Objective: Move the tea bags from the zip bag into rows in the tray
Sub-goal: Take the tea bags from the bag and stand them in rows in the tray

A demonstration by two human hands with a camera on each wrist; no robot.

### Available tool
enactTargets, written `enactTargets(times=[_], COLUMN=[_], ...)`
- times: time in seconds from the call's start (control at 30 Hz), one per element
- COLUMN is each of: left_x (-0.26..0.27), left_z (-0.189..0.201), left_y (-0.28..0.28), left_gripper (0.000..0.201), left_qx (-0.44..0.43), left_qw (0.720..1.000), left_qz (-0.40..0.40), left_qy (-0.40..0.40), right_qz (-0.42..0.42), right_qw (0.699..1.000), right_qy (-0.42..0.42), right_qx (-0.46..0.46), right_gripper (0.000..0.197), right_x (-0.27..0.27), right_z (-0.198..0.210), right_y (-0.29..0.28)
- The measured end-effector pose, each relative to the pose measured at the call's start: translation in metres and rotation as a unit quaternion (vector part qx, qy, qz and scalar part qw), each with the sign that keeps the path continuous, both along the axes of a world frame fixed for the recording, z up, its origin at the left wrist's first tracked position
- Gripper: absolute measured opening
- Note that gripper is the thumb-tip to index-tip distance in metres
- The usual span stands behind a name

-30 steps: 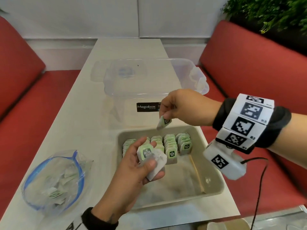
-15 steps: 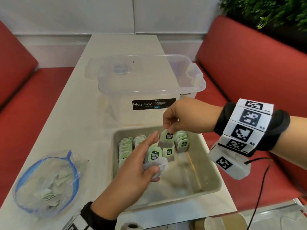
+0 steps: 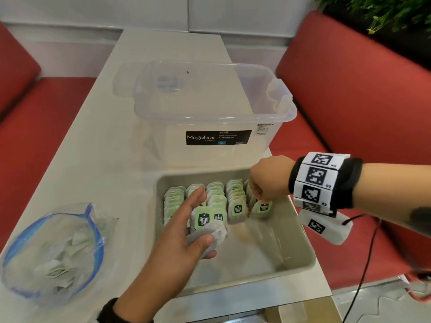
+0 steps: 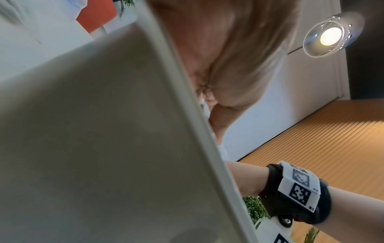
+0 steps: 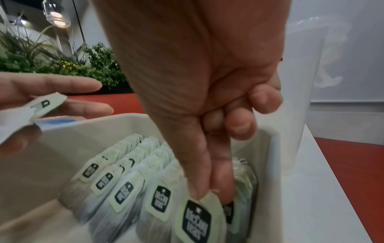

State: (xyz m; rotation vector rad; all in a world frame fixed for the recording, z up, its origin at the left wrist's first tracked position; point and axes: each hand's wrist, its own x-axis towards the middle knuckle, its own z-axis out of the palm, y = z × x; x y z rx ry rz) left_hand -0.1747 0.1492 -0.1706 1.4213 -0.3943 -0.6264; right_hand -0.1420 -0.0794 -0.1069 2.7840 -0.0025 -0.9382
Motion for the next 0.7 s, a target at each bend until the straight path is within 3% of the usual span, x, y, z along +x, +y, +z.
enactTargets(times=[0.3, 0.7], left_x=[0.0, 0.003], left_z=[-0.001, 0.002], left_y=[0.001, 0.0], left_gripper=[0.073, 0.072], left_qx=[-0.022, -0.024], left_qw=[0.999, 0.998], left_qz=[0.01, 0.022], left_qy=[0.032, 0.045], right_qz=[0.019, 0.014], right_qw=[0.996, 0.997], right_qy=[-0.002, 0.019], right_qx=[-0.087, -0.075], right_gripper=[0.016, 0.014], right_x=[0.016, 0.015], right_z=[-0.015, -0.015], right_y=[0.003, 0.0])
